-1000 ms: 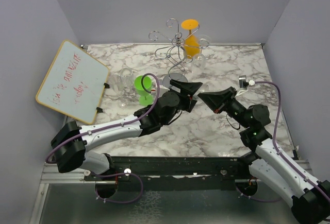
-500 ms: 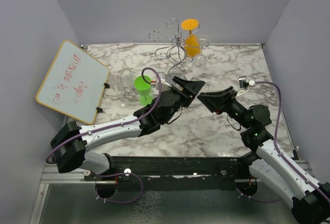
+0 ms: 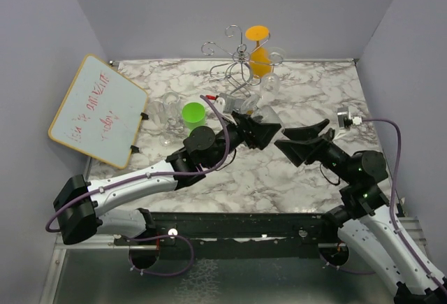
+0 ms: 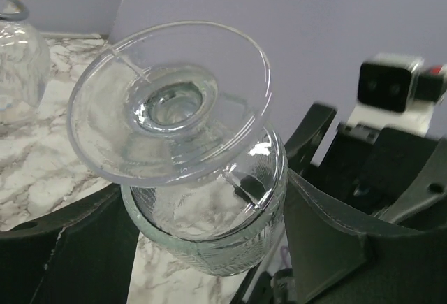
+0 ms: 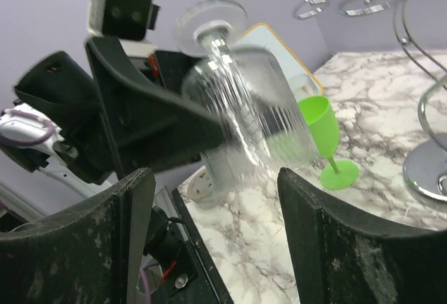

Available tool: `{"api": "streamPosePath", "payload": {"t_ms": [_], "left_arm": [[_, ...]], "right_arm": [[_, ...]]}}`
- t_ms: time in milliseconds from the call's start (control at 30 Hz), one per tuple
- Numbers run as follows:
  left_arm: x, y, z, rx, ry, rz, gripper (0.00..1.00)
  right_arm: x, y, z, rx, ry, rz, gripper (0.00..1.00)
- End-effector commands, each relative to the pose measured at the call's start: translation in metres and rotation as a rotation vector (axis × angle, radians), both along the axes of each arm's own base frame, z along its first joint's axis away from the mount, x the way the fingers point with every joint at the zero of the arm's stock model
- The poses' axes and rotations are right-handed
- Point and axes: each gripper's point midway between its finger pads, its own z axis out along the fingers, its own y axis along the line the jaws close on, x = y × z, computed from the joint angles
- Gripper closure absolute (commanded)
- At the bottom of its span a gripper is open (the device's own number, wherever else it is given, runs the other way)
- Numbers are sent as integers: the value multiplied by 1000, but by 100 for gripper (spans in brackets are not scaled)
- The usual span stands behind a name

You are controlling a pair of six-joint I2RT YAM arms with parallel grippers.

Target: Place the wine glass upside down on the wine glass rack

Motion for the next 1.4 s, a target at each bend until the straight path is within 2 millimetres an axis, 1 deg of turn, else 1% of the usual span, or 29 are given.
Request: {"api": "streamPosePath", "payload": {"t_ms": [0,67,133,233,300,333,467,600,700,800,867,900,967,1067,1133,1233,1300,1367], "left_arm": [[-33,0,27,103,-343,-139,72],[-41,0,28,138,-421,-172,72],[-45,2,29,157,-466,-182,72],[-46,4,28,189,-512,-178,72],[-44,5,28,203,-524,-167,72],[-42,6,29,204,-523,-156,74],[-35,9,33,210,-528,-115,79],[-31,11,34,234,-554,-85,80],[-29,14,31,261,-580,-71,81],[-28,15,26,294,-603,-65,82],[-27,13,19,319,-606,-66,82],[-25,13,14,343,-619,-64,82],[-20,13,2,384,-621,-52,82],[-17,10,-16,442,-634,-57,83],[-16,7,-26,475,-648,-69,84],[-15,1,-35,509,-669,-93,87],[-13,-3,-38,523,-675,-97,88],[-10,-7,-42,542,-684,-95,88]], "right_arm": [[-21,7,34,-73,-102,93,24],[-24,7,44,-90,-122,102,23],[-26,5,52,-102,-132,98,21],[-25,2,61,-108,-110,73,19],[-20,0,61,-103,-66,50,19],[-19,0,59,-109,-51,43,19],[-4,-10,38,-157,37,-48,18],[3,-20,34,-155,85,-126,17],[13,-32,30,-148,148,-214,17],[28,-53,16,-141,300,-367,16],[32,-59,9,-144,378,-416,16],[31,-58,12,-144,384,-407,16],[26,-49,27,-126,348,-344,17],[13,-27,56,-92,262,-191,18],[4,-9,66,-93,241,-68,21],[-6,14,68,-113,275,99,29],[-5,22,59,-134,325,151,33],[-2,25,46,-161,386,159,35]]}}
